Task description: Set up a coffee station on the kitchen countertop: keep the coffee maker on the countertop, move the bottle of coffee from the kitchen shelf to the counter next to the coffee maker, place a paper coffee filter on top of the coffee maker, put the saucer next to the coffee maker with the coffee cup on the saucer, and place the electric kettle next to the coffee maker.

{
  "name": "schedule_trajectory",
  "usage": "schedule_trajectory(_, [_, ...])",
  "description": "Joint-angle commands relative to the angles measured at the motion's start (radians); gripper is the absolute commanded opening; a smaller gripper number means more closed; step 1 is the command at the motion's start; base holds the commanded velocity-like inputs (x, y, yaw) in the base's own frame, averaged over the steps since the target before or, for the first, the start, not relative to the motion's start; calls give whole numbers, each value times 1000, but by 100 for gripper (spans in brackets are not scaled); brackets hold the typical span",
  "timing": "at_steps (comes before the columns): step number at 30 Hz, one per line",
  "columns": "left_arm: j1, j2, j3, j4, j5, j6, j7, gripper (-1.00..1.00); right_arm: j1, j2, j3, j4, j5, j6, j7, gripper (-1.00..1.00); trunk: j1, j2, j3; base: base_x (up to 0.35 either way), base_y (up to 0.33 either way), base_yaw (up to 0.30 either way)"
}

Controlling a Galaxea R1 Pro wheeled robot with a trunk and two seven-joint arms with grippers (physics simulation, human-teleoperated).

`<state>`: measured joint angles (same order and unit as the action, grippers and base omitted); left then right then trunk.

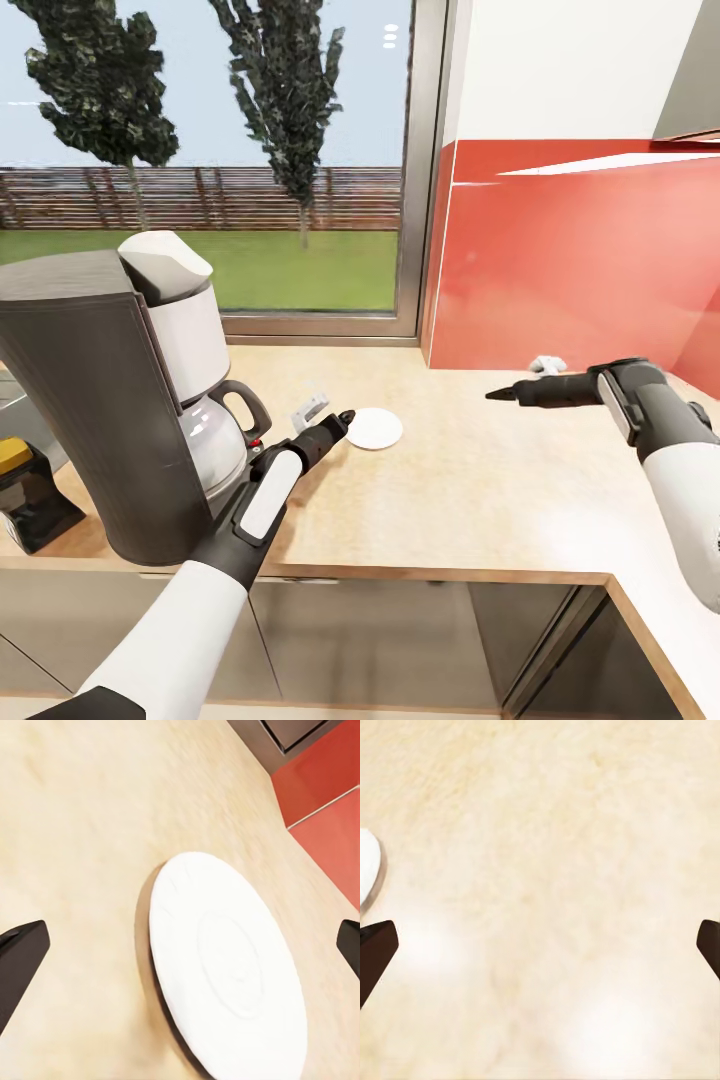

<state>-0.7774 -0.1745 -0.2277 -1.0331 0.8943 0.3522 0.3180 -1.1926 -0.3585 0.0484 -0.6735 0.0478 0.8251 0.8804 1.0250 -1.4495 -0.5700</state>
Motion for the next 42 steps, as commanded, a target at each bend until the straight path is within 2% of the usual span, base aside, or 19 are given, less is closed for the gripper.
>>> schedule_trajectory(1, [0, 0, -1, -1, 15, 4, 11, 100, -1, 3, 2, 17, -5, -11, 5, 100, 0, -1, -1, 0, 0, 0])
schedule_trajectory(5, [0, 0, -1, -1, 15, 4, 10, 100, -1, 16, 2, 44, -17, -24, 6, 100, 0, -1, -1, 0, 0, 0])
schedule_trajectory(10, [0, 0, -1, -1, 15, 4, 10, 100, -1, 66, 0, 65, -33, -32, 7, 100, 0, -1, -1, 0, 0, 0])
schedule_trajectory(11, [0, 0, -1, -2, 15, 4, 10, 100, -1, 79, 0, 72, -47, -32, 7, 100, 0, -1, -1, 0, 0, 0])
schedule_trajectory(12, [0, 0, -1, -2, 15, 4, 9, 100, -1, 94, -1, 90, -85, -33, 7, 100, 0, -1, -1, 0, 0, 0])
schedule_trajectory(18, [0, 0, -2, -2, 15, 4, -49, 100, -1, 108, 0, 145, -157, -36, 5, 100, 0, -1, -1, 0, 0, 0])
schedule_trajectory(24, [0, 0, -2, -2, 15, 5, -70, 100, -1, 122, 0, 167, -169, -38, 5, 100, 0, -1, -1, 0, 0, 0])
schedule_trajectory(28, [0, 0, -2, -2, 15, 5, -78, 100, -1, 136, 0, 182, -171, -73, 4, 100, 0, -1, -1, 0, 0, 0])
schedule_trajectory(32, [0, 0, -2, 19, 15, 5, -138, 100, -1, 153, 1, 232, -173, -97, 5, 100, 0, -1, -1, 0, 0, 0])
schedule_trajectory(36, [0, 0, -3, 37, 15, 5, -168, 100, -1, 189, 0, 248, -173, -100, 5, 100, 0, -1, -1, 0, 0, 0])
schedule_trajectory(39, [0, 0, -3, 39, 15, 5, -172, 100, -1, 202, 0, 250, -174, -101, 5, 100, 0, -1, -1, 0, 0, 0])
schedule_trajectory(40, [0, 0, -3, 40, 15, 5, -175, 100, -1, 215, 0, 251, -174, -101, 5, 100, 0, -1, -1, 0, 0, 0])
schedule_trajectory(42, [0, 0, -3, 40, 15, 5, -176, 100, -1, 220, 0, 251, -174, -101, 5, 100, 0, -1, -1, 0, 0, 0])
